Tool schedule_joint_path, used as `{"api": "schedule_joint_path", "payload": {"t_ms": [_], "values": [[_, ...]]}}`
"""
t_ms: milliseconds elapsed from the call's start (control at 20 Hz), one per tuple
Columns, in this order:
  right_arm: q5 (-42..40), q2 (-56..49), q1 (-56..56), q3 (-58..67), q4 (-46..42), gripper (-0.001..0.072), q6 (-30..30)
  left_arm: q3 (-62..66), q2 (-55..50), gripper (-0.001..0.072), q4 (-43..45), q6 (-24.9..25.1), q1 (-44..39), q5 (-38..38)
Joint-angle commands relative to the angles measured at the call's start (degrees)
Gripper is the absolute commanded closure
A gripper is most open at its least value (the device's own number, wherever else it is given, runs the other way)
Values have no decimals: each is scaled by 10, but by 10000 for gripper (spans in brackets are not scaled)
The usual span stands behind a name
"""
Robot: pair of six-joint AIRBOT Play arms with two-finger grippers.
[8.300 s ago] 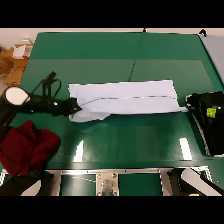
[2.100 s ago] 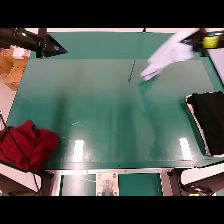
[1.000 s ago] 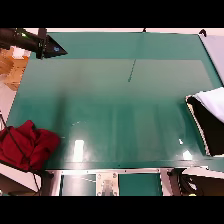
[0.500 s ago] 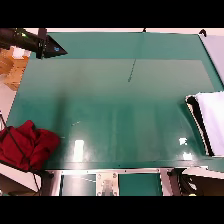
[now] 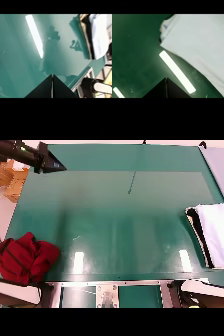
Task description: Fold the shirts.
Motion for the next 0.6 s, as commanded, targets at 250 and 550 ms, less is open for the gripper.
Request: {"api": "schedule_joint_path", "payload": {"t_ms": [250,550], "values": [[-138,277,248,-400,17,700,-68,-492,361,682,100,56,-37,151],[-206,396,341,-576,47,699,-54,-668,503,681,110,59,-37,174]]}}
